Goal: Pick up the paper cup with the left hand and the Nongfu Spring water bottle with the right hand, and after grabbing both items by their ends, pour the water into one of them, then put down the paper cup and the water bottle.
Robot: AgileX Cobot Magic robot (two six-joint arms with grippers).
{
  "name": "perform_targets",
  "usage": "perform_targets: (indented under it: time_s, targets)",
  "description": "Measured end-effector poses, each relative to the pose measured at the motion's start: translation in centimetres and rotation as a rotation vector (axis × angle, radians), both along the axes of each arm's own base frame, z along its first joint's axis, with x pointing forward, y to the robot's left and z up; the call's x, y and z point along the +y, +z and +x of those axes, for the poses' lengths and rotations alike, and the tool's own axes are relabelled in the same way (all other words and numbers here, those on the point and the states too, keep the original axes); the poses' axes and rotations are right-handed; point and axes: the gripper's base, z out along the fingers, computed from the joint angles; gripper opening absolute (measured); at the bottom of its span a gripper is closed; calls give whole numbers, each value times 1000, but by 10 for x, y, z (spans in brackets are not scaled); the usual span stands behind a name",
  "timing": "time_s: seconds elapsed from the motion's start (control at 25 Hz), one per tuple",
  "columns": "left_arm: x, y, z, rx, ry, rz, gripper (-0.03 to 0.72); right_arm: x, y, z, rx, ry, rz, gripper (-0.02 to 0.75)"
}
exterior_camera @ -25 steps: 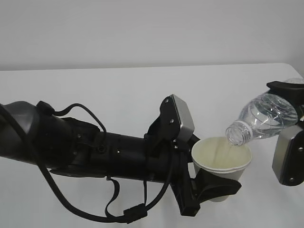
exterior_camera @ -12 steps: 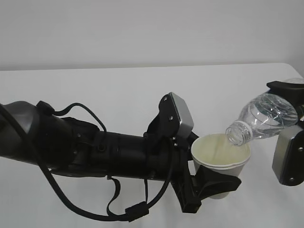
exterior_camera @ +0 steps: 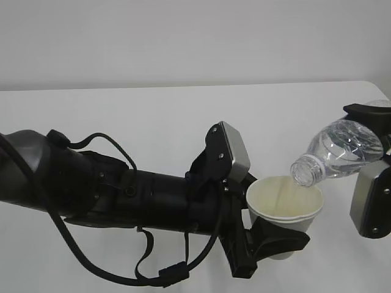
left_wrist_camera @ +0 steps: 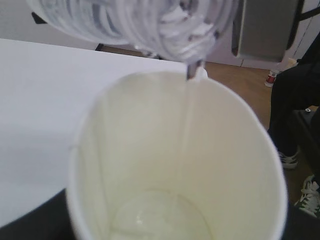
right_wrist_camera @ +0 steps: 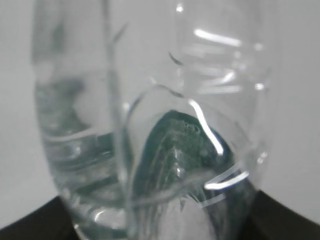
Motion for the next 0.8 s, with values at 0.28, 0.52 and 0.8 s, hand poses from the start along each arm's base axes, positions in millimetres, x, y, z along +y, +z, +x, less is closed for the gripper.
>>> perform_targets:
  time_s: [0.28,0.52,0.8]
  targets:
    - [0,-1,0,-2,1,11,473,0,0,0,0,-2,1,428]
    - [0,-1,0,-2,2,13,473,0,0,0,-3,-1,-2,428]
    - [0,-1,0,-2,2,13,473,0,0,0,-13,3,-26,428]
